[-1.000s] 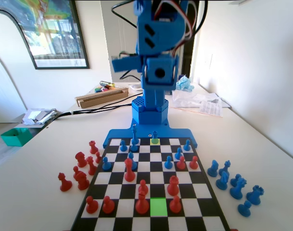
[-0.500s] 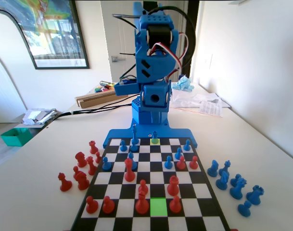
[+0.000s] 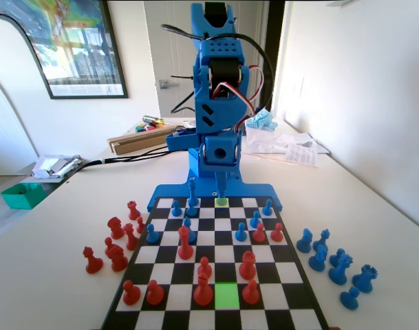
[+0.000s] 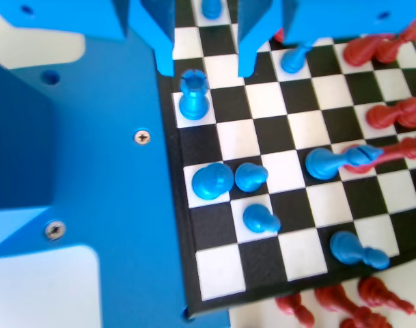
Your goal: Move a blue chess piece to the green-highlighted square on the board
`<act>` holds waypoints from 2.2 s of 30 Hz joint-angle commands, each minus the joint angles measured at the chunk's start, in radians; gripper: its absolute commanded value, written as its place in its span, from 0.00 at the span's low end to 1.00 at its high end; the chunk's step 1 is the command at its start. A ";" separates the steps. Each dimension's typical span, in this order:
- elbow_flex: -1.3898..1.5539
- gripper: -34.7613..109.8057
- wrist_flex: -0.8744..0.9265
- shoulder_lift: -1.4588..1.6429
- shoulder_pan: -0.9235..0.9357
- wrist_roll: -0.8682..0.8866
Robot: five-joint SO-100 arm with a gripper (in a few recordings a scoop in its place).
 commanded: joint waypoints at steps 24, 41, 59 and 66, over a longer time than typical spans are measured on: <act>0.109 0.34 -0.166 -0.048 -0.025 -0.038; 0.110 0.34 -0.233 -0.118 -0.025 -0.032; 0.141 0.31 -0.318 -0.150 -0.031 -0.020; 0.143 0.26 -0.322 -0.150 -0.034 -0.018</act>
